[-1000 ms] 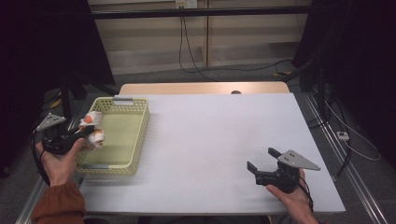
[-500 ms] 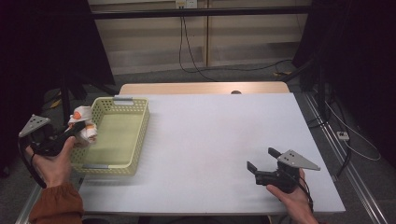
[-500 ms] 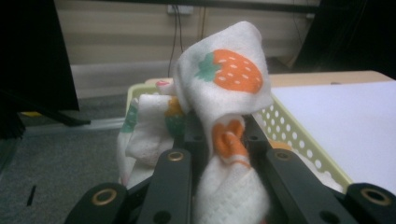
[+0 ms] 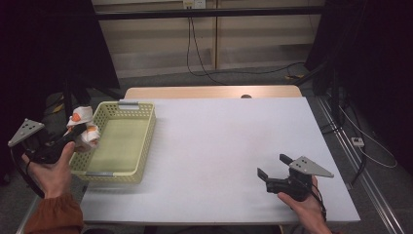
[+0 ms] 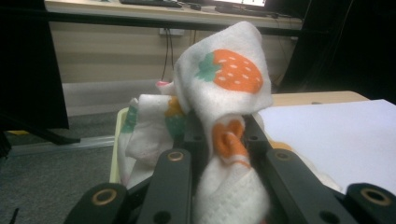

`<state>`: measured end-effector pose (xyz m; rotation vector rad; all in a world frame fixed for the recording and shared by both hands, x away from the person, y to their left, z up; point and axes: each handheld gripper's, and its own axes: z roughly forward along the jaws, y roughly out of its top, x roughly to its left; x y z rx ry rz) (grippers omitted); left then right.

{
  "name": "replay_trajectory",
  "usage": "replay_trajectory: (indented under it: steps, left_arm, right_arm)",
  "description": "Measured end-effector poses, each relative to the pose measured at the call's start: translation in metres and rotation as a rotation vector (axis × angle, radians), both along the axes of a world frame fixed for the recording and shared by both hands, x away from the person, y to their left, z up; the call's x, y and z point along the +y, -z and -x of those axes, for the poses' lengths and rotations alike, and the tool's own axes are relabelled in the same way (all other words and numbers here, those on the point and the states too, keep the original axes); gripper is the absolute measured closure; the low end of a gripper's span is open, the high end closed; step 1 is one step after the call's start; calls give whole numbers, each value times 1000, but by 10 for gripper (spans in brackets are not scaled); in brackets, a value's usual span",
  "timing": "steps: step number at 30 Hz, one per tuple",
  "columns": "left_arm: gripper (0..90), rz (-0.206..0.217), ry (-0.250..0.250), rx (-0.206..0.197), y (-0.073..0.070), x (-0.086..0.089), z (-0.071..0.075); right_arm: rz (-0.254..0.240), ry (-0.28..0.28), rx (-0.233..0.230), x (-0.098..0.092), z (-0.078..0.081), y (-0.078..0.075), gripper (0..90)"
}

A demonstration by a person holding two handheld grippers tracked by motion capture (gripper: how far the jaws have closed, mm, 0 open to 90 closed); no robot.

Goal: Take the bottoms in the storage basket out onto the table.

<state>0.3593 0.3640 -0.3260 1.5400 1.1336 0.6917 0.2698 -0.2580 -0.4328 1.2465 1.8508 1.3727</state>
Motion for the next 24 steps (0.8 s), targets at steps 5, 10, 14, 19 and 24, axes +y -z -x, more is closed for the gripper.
replay_trajectory:
  steps: [5, 10, 14, 19, 24]
  left_arm:
    - [784, 7, 6, 1, -5, 5, 9]
    - [783, -16, 22, 3, -7, 3, 17]
    - [780, -31, 39, -5, -11, -2, 21]
    - [780, -35, 57, -13, -16, -10, 25]
    - [780, -34, 63, -7, -17, -16, 26]
  right_arm:
    - [2, -1, 0, 0, 0, 0, 41]
    - [3, -2, 2, 1, 0, 0, 41]
    - [1, -3, 2, 1, 0, 0, 41]
    - [1, -4, 1, 1, 0, 0, 41]
    - [2, -9, -1, 1, 0, 0, 41]
